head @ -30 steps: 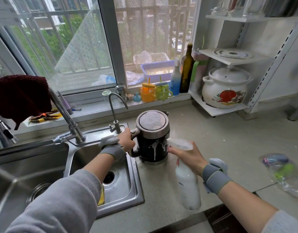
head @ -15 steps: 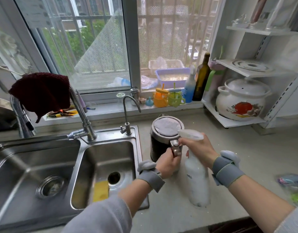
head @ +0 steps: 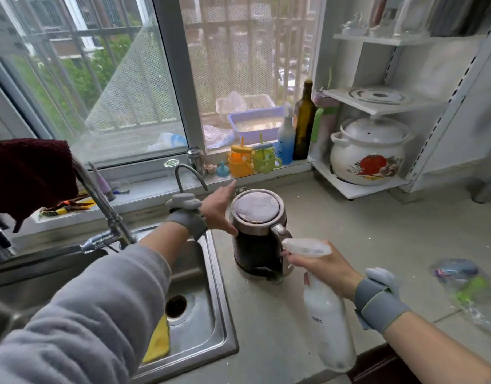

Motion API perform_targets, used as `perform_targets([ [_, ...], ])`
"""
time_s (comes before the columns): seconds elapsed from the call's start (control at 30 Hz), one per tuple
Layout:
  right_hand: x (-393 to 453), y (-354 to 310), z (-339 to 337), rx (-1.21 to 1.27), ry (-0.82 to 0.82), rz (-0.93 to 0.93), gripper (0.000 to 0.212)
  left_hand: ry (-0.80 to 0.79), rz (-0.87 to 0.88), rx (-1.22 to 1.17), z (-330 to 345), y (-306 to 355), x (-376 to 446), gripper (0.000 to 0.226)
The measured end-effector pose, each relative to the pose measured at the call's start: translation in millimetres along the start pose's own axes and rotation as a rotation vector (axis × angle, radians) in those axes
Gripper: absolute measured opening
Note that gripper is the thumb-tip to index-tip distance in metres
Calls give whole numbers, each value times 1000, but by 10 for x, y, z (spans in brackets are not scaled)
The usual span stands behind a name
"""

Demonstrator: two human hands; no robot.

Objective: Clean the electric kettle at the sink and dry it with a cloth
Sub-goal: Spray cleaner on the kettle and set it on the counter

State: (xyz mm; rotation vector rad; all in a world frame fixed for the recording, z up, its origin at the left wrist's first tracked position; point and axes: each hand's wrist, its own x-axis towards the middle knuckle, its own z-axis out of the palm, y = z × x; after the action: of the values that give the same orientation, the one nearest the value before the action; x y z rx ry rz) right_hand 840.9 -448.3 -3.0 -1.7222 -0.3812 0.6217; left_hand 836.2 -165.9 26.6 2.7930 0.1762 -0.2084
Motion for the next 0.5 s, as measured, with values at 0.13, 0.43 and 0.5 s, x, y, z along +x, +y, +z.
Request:
perform_targets([
  [0.13,22,47,59,-74,48,29,15,-106,21,93,-79,18,227,148],
  [0.43,187,117,45,-200,178,-27,14,-100,-13,24,-38,110,490,131],
  [0.5,152,177,155,-219,178,-46,21,-47,-13,38,32,106,498,115],
])
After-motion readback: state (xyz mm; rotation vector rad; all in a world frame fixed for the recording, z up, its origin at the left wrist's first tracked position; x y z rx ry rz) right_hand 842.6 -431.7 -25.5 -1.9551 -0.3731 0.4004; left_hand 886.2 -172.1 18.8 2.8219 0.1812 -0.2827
